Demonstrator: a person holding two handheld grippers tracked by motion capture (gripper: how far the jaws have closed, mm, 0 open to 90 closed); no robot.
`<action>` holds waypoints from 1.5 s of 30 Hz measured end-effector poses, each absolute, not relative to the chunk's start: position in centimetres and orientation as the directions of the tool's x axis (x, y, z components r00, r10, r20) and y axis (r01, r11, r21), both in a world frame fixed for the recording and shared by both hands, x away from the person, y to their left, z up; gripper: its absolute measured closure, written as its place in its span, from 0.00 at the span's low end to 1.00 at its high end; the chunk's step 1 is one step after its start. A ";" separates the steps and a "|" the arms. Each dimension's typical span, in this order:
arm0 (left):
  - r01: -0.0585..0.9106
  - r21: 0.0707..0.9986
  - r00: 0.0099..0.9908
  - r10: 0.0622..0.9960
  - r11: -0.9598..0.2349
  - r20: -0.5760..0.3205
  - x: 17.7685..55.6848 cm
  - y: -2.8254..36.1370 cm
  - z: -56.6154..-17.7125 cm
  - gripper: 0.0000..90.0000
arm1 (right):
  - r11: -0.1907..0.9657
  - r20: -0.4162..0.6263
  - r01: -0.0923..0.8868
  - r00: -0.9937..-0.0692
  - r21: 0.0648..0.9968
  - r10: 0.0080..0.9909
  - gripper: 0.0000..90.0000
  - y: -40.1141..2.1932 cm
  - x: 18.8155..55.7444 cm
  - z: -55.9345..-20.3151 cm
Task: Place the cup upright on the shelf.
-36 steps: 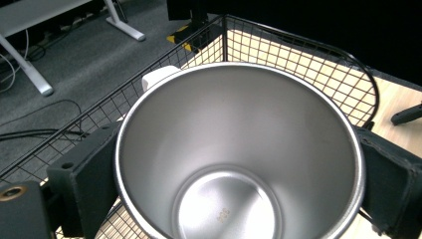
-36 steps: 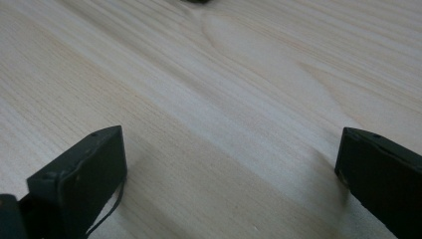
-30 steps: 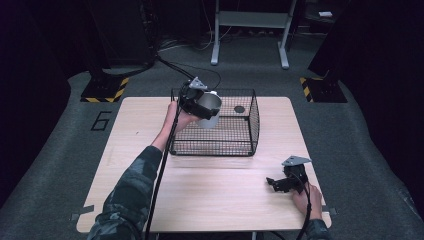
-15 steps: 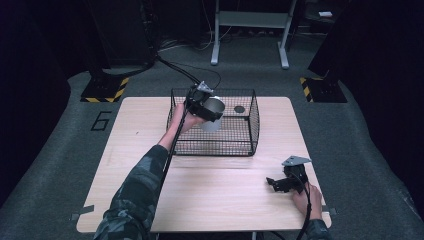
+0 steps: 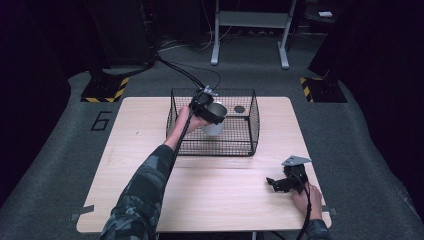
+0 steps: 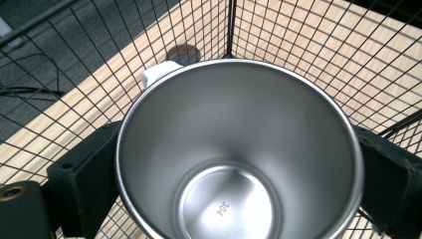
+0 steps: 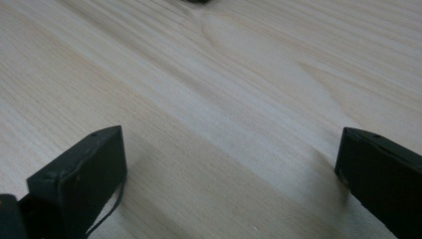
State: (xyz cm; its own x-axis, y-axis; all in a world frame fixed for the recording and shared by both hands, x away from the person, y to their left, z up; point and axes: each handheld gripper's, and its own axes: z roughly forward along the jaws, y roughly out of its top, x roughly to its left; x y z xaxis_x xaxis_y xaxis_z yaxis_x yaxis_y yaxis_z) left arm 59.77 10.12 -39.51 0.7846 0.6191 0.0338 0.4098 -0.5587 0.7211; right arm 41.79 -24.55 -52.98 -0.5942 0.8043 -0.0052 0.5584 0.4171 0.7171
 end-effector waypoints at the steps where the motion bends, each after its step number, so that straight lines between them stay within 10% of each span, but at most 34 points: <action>1: 0.412 0.716 0.786 0.617 -0.563 0.034 59.8 10.1 -39.6 0.07 | 0.416 -0.004 0.559 -0.594 0.717 0.805 0.00 -24.5 41.8 -53.0; 45: 0.472 0.633 0.791 0.611 -0.614 0.003 61.2 9.5 -42.5 0.07 | 0.403 0.002 0.564 -0.583 0.720 0.813 0.00 -24.4 41.8 -53.0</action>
